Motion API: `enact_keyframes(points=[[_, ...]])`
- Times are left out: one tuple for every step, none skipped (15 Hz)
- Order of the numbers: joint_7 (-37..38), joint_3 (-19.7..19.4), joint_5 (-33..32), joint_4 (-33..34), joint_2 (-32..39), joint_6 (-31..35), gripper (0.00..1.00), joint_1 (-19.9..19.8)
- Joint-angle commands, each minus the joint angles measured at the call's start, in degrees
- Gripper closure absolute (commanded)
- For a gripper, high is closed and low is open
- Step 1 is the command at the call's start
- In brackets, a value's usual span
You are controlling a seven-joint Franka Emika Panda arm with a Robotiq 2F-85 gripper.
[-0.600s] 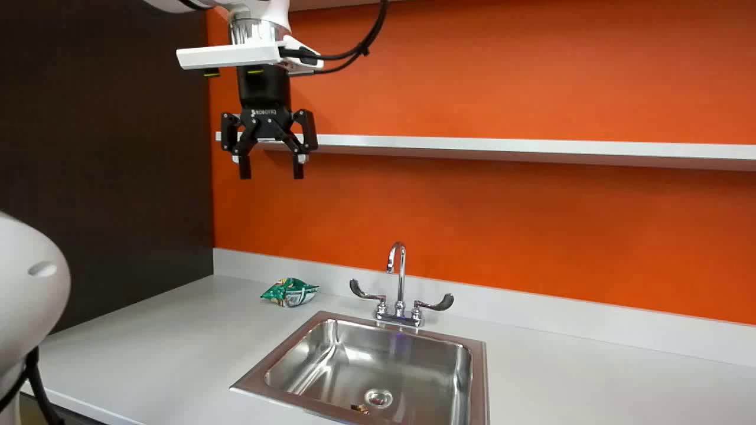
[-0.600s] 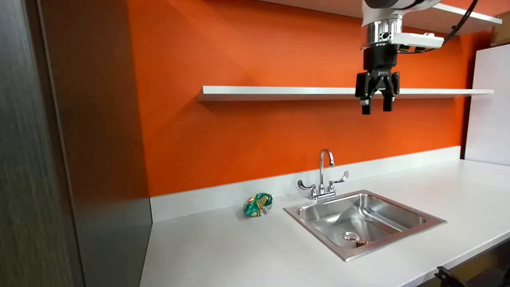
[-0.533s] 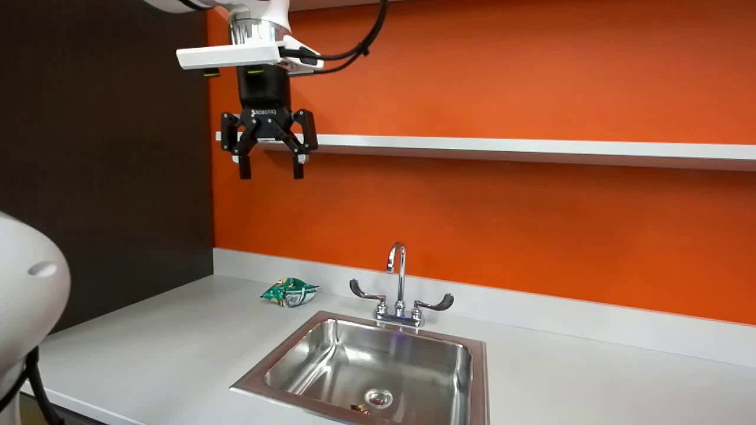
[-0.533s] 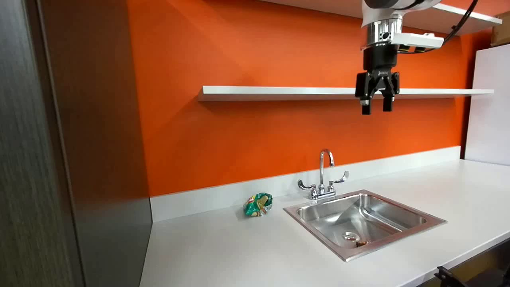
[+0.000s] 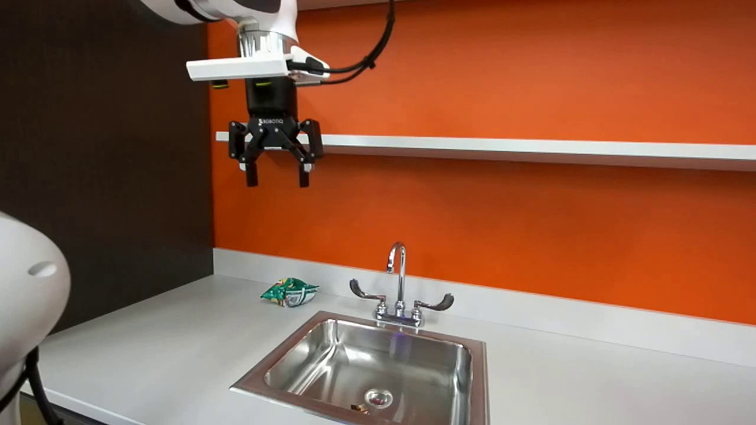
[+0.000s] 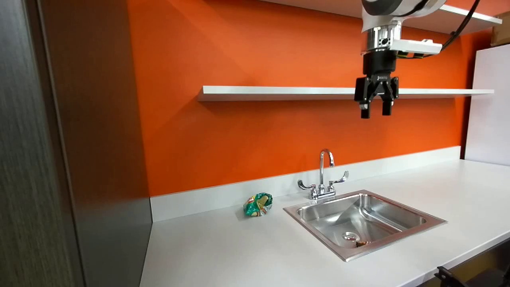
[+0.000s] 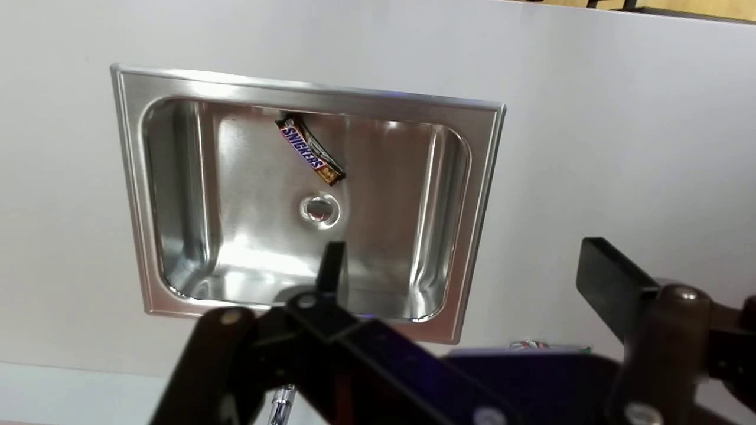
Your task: Shift the snickers bar to the counter on the left
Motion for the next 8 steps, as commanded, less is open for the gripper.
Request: enact_keyframes(points=[[-1.06, -2.33, -0.74, -1.39, 4.46, 6.37, 0.00, -1.56], [-1.40, -3.20, -0.77, -1.93, 5.93, 8.38, 0.00, -1.83], [-1.65, -3.93, -0.71, -2.41, 7.34, 10.27, 0.00, -2.13], [-1.76, -4.48, -0.88, -2.85, 8.92, 12.12, 0.00, -2.56], [-2.01, -5.05, -0.87, -3.26, 10.80, 14.17, 0.00, -2.87], [-2.11, -5.38, -0.95, -3.44, 12.34, 15.54, 0.00, -3.26], [-2.42, -5.72, -1.08, -3.75, 14.14, 17.44, 0.00, -3.67], [-2.50, -5.89, -1.27, -3.93, 15.75, 19.00, 0.00, -4.12]])
